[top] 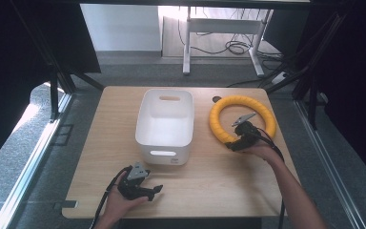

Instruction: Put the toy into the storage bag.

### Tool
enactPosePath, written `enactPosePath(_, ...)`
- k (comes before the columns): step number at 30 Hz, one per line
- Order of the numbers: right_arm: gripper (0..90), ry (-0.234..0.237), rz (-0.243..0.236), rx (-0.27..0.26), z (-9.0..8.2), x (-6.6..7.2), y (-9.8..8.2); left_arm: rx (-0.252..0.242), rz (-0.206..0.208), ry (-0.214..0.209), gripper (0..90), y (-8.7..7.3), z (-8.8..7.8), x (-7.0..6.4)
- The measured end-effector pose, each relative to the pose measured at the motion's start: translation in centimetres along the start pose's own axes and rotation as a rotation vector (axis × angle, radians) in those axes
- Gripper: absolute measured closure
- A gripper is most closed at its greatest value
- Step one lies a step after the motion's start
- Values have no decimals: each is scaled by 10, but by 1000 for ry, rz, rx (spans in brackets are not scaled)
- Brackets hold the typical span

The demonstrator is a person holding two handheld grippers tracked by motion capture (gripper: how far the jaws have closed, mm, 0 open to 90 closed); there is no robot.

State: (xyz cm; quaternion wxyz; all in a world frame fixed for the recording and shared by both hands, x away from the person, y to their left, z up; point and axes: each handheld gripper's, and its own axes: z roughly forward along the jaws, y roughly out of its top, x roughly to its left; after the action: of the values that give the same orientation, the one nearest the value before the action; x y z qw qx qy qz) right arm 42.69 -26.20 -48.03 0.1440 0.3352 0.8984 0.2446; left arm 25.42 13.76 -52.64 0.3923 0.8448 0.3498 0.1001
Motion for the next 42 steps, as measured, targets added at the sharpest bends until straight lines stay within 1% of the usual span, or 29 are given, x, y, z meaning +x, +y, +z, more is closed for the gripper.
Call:
enactPosePath(1,270,9,0,15,5,-2,1,0,0,1,242,0,0,0)
enactPosePath(2,276,23,16,31,11,-7,3,-2,0,1,242,0,0,1)
enactPosePath(4,285,31,2,66,18,-10,4,-3,-1,1,242,-1,-1,1)
enactPosePath(5,285,35,3,85,21,-10,5,-3,-2,2,242,-1,-1,2)
enactPosePath(6,292,48,0,104,24,-11,5,-2,-2,2,242,-1,-1,2)
enactPosePath(7,298,54,-1,110,26,-11,6,-3,-3,2,242,-1,-1,3)
enactPosePath(10,325,59,-6,130,31,-11,6,-2,-3,2,242,-1,-1,3)
enactPosePath(11,328,59,-9,145,34,-12,5,-2,-3,1,242,-1,-1,3)
enactPosePath(13,342,45,-13,157,37,-13,4,-4,-5,-2,242,-1,-1,3)
enactPosePath(15,344,40,-8,158,39,-15,3,-4,-6,-3,242,-1,-1,3)
enactPosePath(21,352,62,0,152,40,-18,3,0,-4,-1,242,-1,0,2)
enactPosePath(23,376,72,5,153,40,-18,2,0,-3,-2,242,-1,0,2)
enactPosePath(25,408,95,15,155,40,-20,2,1,-1,-3,242,-1,1,1)
enactPosePath(27,436,104,15,155,39,-20,2,2,0,-3,242,-1,1,1)
enactPosePath(28,472,113,2,154,39,-19,3,4,1,-4,242,-1,1,0)
enactPosePath(29,472,113,2,154,39,-19,3,4,1,-4,242,-1,1,0)
enactPosePath(32,485,119,-8,162,39,-20,4,6,3,-6,242,0,2,0)
enactPosePath(36,495,134,-15,207,40,-20,10,7,6,-5,241,0,2,-1)
enactPosePath(40,500,137,-14,196,41,-20,12,8,2,-3,242,-1,2,1)
enactPosePath(41,502,140,-12,187,41,-20,12,9,2,-2,242,-1,2,1)
enactPosePath(42,504,142,-7,162,39,-20,13,9,1,-1,242,-1,2,1)
